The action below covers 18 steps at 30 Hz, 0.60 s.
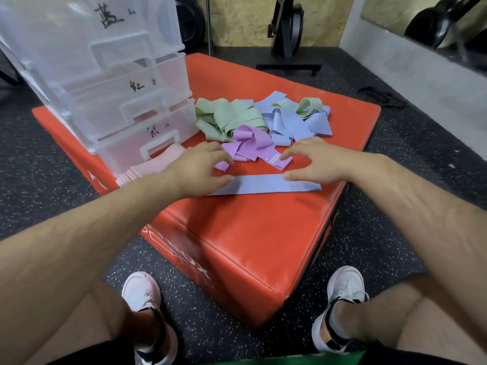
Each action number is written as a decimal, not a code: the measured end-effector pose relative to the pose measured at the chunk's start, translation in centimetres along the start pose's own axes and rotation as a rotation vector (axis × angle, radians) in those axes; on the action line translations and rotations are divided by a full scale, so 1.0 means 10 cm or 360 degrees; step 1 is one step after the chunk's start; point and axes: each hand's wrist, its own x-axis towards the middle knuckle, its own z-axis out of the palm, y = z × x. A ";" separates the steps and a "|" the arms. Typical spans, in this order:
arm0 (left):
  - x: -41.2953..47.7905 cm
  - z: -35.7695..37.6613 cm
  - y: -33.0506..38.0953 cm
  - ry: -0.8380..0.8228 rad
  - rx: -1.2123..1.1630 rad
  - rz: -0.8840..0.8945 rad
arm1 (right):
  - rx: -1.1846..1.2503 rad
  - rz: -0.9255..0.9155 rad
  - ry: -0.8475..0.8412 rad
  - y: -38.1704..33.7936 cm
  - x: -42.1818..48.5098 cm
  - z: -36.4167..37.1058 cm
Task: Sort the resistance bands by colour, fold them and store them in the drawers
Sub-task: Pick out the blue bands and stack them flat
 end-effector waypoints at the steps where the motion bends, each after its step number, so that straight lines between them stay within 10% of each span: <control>1: 0.13 0.00 0.08 0.0032 -0.0008 0.0022 | 0.0009 0.0003 0.0018 -0.01 0.05 -0.03; 18: 1.63 0.47 0.72 -0.0006 0.0056 0.0026 | -0.0052 0.0511 -0.0083 0.61 0.79 -0.07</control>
